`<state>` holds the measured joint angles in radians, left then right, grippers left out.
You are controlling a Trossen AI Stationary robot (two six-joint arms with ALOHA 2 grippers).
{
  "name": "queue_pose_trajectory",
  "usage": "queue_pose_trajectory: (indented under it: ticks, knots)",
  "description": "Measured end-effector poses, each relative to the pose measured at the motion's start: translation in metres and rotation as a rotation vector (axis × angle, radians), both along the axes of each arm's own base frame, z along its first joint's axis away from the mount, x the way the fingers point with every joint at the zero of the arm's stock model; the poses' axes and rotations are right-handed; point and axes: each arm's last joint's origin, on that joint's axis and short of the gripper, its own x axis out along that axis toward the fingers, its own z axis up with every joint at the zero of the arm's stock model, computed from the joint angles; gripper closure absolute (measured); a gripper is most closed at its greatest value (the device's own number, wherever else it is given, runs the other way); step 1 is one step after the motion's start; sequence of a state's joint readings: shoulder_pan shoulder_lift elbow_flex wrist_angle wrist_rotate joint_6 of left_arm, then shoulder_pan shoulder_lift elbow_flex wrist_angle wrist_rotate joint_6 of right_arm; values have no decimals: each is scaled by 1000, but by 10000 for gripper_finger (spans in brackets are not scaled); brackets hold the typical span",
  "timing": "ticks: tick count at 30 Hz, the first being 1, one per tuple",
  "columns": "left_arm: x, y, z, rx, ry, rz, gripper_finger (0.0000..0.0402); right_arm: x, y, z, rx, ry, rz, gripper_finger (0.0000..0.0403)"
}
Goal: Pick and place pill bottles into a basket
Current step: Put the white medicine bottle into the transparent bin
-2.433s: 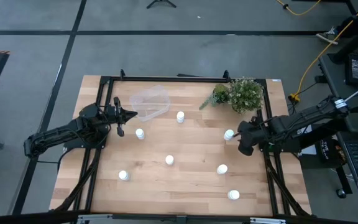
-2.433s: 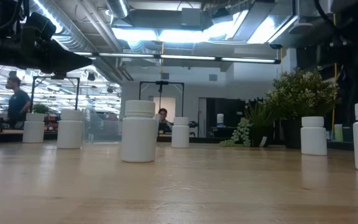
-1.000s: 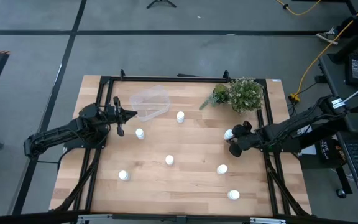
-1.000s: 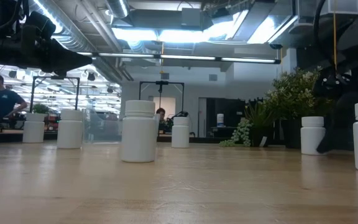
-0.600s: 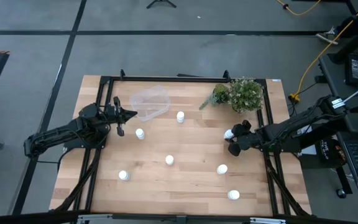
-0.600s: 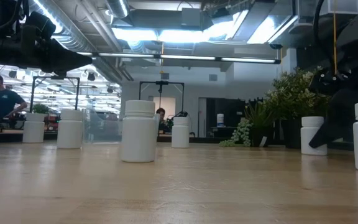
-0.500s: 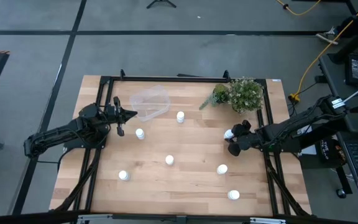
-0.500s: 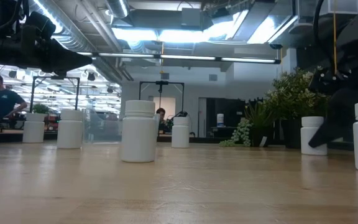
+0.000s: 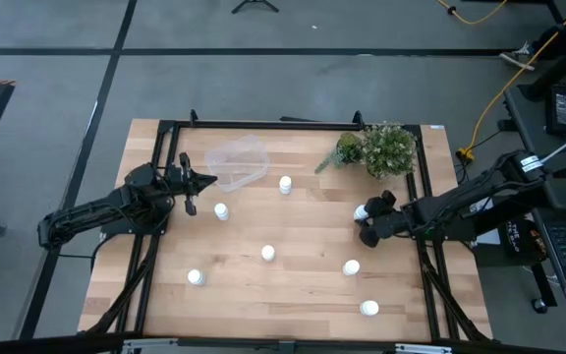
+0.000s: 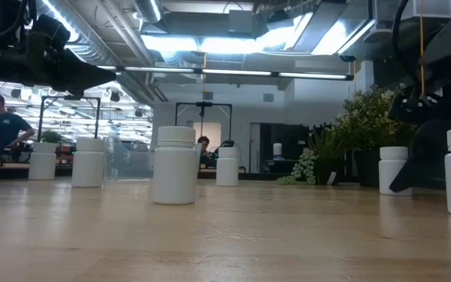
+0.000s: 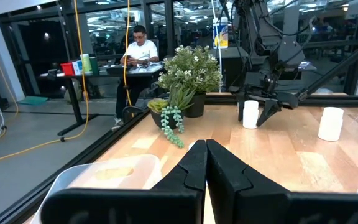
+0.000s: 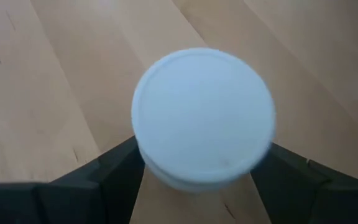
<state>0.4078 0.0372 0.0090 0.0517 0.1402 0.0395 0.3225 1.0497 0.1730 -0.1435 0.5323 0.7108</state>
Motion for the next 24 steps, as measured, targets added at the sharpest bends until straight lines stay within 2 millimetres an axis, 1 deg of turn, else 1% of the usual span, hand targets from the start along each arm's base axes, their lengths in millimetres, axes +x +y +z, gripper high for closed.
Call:
queue_pose_trajectory:
  ticks: [7, 14, 17, 23, 24]
  knots:
    - [0, 0, 0, 0, 0, 0, 398, 3, 1, -5, -15, 20, 4, 128]
    - [0, 0, 0, 0, 0, 0, 398, 5, 2, -4, -24, 12, 25, 132]
    - [0, 0, 0, 0, 0, 0, 398, 5, 2, -4, -17, 11, 30, 155]
    - [0, 0, 0, 0, 0, 0, 398, 5, 2, -4, -3, 10, 43, 233]
    - [0, 0, 0, 0, 0, 0, 398, 5, 2, -4, -2, 10, 44, 235]
